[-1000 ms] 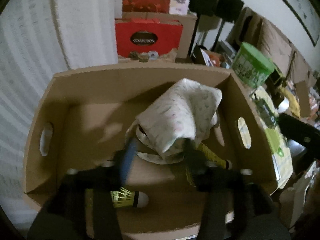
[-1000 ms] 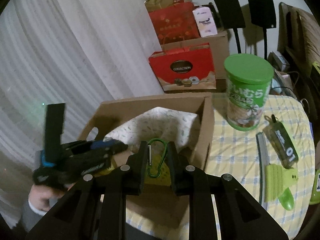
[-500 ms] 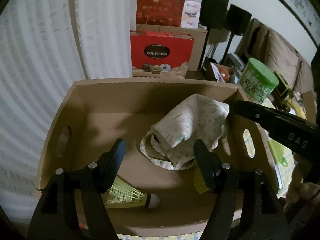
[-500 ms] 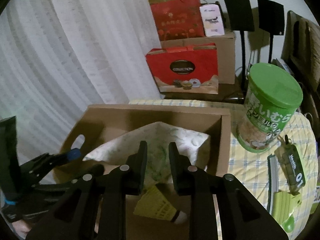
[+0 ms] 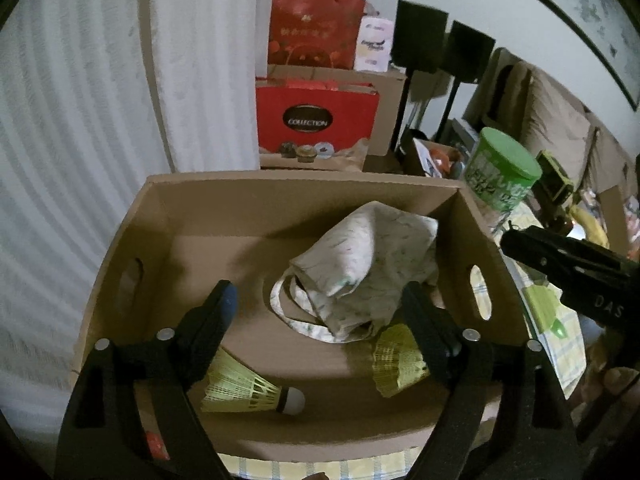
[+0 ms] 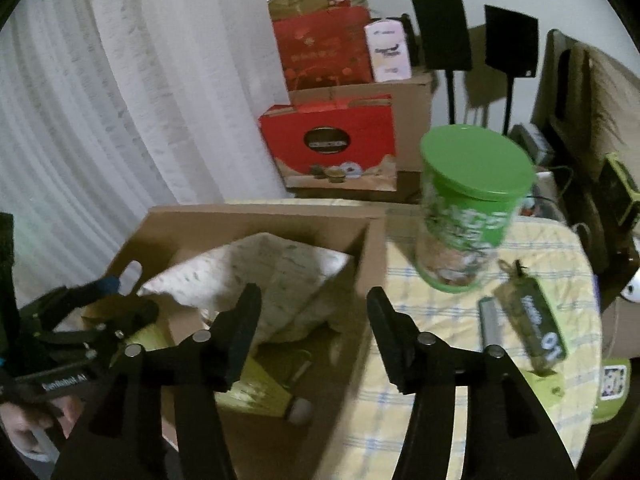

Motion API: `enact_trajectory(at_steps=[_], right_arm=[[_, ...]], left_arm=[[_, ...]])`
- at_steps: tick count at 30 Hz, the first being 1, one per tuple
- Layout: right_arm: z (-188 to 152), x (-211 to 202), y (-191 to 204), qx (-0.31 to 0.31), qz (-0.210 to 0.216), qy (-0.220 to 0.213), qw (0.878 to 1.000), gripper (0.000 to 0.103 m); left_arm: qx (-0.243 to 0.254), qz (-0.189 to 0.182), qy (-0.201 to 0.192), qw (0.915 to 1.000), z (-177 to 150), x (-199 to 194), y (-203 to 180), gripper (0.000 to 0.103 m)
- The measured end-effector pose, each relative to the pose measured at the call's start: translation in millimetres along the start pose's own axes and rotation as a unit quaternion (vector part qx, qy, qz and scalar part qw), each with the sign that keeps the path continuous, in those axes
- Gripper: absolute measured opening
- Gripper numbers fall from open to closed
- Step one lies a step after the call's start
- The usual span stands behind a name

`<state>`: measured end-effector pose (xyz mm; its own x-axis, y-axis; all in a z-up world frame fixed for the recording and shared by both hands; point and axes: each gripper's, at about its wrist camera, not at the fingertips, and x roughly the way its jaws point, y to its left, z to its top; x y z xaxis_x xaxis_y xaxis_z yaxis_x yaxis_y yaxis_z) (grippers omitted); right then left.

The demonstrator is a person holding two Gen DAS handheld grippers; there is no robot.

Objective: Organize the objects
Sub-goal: 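Withdraw both grippers from the cardboard box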

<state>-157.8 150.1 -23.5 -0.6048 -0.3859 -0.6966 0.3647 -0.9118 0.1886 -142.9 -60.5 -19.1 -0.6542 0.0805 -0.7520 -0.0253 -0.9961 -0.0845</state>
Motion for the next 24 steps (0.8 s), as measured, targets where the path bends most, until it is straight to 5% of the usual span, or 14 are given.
enact_trajectory(at_steps=[9,24], right_arm=[[-15.7,-24.3,-8.6,-0.013,-0.037,-0.016,0.999,0.068],[-38.1,-56.3,-29.9,-0.005,-0.065,-0.036,0.997,0.101]], left_arm=[[0.009,-0.009,-0.019,0.9997,-0.5,-15.9,-19.4,0.095],[0.024,-0.05,-0.039,0.9977,-6.7,-32.9,-53.6,0.103]])
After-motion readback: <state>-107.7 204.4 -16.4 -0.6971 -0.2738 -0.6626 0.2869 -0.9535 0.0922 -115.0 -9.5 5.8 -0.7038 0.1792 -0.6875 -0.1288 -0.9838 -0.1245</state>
